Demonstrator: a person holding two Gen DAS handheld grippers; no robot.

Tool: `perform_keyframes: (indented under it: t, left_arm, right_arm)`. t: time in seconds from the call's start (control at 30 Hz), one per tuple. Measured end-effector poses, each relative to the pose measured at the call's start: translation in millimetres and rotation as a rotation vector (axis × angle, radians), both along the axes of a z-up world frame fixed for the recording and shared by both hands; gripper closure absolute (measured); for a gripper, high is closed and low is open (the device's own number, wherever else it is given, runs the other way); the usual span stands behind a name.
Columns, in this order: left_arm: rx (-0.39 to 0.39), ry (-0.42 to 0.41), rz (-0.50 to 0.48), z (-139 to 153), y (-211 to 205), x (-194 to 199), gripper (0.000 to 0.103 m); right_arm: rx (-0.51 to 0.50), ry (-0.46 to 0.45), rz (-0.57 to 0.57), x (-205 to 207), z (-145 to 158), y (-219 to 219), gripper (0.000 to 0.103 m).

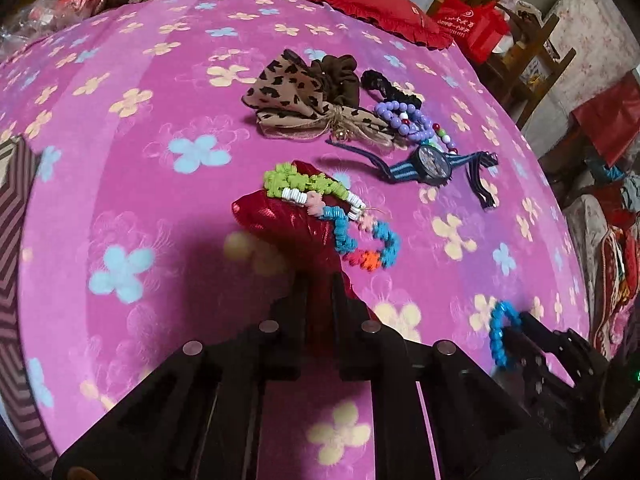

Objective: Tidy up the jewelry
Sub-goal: 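Grasp and lift the red bow with the left tool while the right tool holds the blue bracelet, then carry the red bow and blue bracelet into the tray and open both tools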

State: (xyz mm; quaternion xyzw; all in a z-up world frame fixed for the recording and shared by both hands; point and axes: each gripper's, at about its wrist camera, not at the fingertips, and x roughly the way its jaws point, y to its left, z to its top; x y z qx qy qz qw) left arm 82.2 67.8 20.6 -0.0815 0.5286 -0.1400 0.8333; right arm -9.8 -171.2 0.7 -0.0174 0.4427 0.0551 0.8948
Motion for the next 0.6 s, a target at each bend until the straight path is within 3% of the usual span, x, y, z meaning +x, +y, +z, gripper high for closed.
perform_keyframes:
  t: [0.13, 0.27, 0.4, 0.6]
  left_arm:
    - [0.001, -0.059, 0.001, 30, 15, -33, 0.095]
    - [0.030, -0.185, 0.004, 73, 35, -80, 0.095]
    - [-0.011, -0.276, 0.048, 104, 67, -113, 0.095]
    - [-0.061, -0.311, 0.156, 112, 124, -123, 0.095]
  right_arm:
    - [0.064, 0.024, 0.001, -2, 5, -3, 0.095]
    - [0.118, 0.012, 0.003, -13, 22, -3, 0.095]
    - [0.137, -0.019, 0.006, -24, 46, 2, 0.095]
    - [0.120, -0.064, 0.049, -36, 84, 30, 0.095]
